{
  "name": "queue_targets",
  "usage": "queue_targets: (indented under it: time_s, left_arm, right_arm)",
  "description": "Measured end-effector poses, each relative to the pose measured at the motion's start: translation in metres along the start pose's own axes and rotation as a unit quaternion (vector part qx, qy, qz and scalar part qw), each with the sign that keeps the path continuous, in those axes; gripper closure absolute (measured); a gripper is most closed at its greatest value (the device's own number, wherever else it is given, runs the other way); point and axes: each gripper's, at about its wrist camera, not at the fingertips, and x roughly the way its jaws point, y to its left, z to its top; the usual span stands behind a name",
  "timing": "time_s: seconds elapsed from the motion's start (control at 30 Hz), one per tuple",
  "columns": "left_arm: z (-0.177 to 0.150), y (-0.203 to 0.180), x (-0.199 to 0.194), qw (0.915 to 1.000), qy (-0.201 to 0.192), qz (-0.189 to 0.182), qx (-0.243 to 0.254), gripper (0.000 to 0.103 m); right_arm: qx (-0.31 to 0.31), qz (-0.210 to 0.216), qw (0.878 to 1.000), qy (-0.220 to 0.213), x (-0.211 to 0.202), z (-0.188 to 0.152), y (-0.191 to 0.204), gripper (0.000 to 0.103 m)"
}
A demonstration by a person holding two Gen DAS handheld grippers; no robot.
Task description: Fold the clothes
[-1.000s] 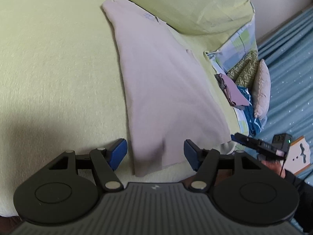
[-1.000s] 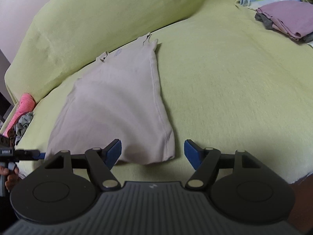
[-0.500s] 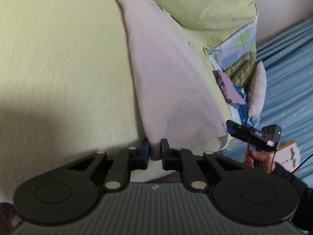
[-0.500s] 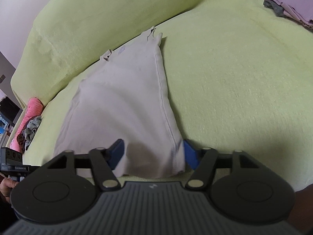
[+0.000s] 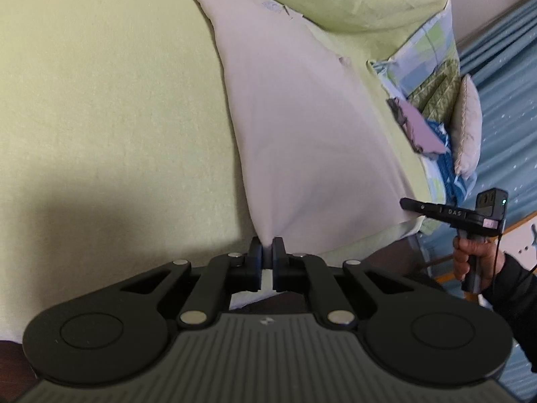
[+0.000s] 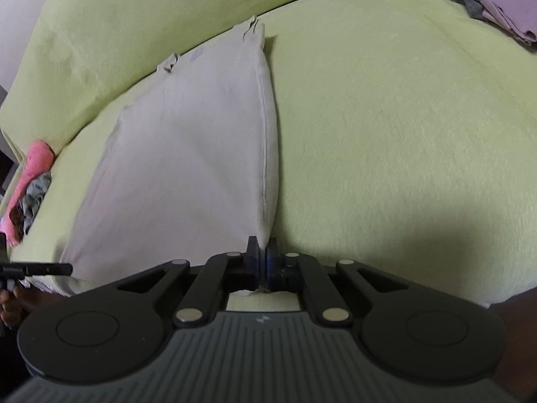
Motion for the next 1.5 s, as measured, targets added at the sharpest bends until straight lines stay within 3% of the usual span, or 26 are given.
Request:
queue_targets:
  time_s: [0.1, 0.23, 0.37, 0.47, 0.53, 0.67, 0.77, 0.87, 1.23, 1.5]
  left_arm:
    - [-0.002, 0.000, 0.003, 1.0000, 0.000, 0.006, -0.003, 0.099]
    - [-0.004, -0.003, 0.002, 0.9998, 0.006, 0.017, -0.005, 0.092]
    - [-0.003, -0.013, -0.011, 0.9969, 0.017, 0.067, 0.036, 0.072]
    - [-0.002, -0.022, -0.025, 0.9886, 0.008, 0.129, 0.078, 0.055]
    - [0.000, -0.029, -0.034, 0.9810, -0.007, 0.166, 0.100, 0.048]
    - [0.000, -0.051, -0.050, 0.9674, -0.053, 0.217, 0.119, 0.027]
    - [-0.001, -0.064, -0.056, 0.9629, -0.076, 0.229, 0.120, 0.019]
    - [-0.007, -0.081, -0.062, 0.9621, -0.102, 0.231, 0.104, 0.001]
    - [-0.017, -0.117, -0.079, 0.9615, -0.111, 0.234, 0.092, 0.000]
    - [-0.018, -0.125, -0.075, 0.9661, -0.111, 0.221, 0.074, 0.000]
  right_arm:
    - [0.000, -0.001, 1.000, 0.001, 0.000, -0.001, 0.000, 0.098]
    - [-0.010, -0.022, 1.000, -0.018, -0.007, -0.001, 0.005, 0.064]
    - [-0.030, -0.077, 0.996, -0.044, -0.023, -0.005, 0.015, 0.048]
    - [-0.042, -0.115, 0.991, -0.058, -0.032, -0.007, 0.025, 0.029]
    - [-0.061, -0.134, 0.987, -0.065, -0.037, -0.009, 0.036, 0.025]
    - [-0.098, -0.166, 0.977, -0.087, -0.050, -0.009, 0.076, 0.001]
    - [-0.105, -0.174, 0.974, -0.097, -0.055, -0.007, 0.095, 0.001]
    - [-0.105, -0.183, 0.972, -0.103, -0.064, -0.004, 0.124, 0.001]
    - [-0.088, -0.196, 0.970, -0.116, -0.085, -0.021, 0.202, 0.001]
    - [-0.084, -0.199, 0.968, -0.127, -0.095, -0.030, 0.240, 0.001]
